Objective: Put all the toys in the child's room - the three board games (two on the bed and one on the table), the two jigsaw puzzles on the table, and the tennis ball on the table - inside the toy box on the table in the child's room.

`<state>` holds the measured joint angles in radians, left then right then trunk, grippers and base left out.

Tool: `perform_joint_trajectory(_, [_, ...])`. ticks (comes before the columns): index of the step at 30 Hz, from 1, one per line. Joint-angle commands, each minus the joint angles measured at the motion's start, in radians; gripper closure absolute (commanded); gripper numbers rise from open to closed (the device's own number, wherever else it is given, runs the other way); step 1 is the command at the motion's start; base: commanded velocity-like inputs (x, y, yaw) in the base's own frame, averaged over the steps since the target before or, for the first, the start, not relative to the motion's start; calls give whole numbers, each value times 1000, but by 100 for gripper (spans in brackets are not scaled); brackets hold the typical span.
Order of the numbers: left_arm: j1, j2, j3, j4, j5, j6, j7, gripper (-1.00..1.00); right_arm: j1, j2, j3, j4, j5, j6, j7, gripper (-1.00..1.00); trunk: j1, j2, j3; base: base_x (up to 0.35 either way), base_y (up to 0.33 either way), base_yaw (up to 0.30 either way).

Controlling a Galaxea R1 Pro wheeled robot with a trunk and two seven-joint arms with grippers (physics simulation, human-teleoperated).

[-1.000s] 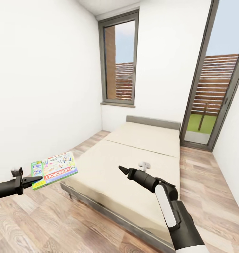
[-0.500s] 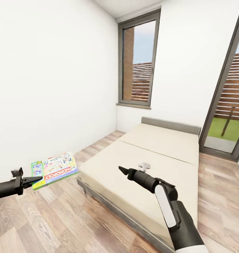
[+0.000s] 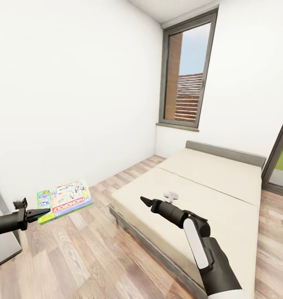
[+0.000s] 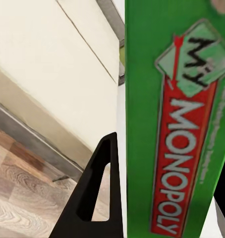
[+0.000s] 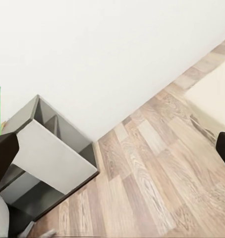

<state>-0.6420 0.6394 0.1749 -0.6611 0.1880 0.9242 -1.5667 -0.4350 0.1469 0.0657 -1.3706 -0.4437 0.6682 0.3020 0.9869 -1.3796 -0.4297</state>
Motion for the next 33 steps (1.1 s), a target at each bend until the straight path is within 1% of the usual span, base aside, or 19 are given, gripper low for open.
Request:
perform_joint_trajectory(1, [-1, 0, 0, 0, 1, 10, -4, 100, -1, 0, -1, -1, -1, 5, 2, -100, -4, 7, 2, -44, 0, 292])
perform_joint_trajectory(7, [-1, 0, 0, 0, 1, 10, -4, 100, -1, 0, 1, 0, -1, 5, 2, -100, -27, 49, 21, -37, 0, 292])
perform_joint_trajectory(9, [-1, -1, 0, 0, 1, 10, -4, 100, -1, 0, 10, 0, 0, 5, 2, -100, -35, 63, 27, -23, 0, 292])
perform_joint_trajectory(12, [-1, -1, 0, 0, 1, 10, -4, 100, -1, 0, 34, 1, 1, 4, 2, -100, -46, 84, 37, -9, 0, 292])
perform_joint_trajectory(15, [-1, -1, -1, 0, 1, 10, -4, 100, -1, 0, 41, 4, 2, 4, 2, -100, -58, 105, 46, -3, 0, 293])
perform_joint_trajectory(33, [-1, -1, 2, 0, 2, 10, -4, 100, -1, 0, 45, 13, 2, 4, 2, -100, -127, 231, 102, 0, 0, 293])
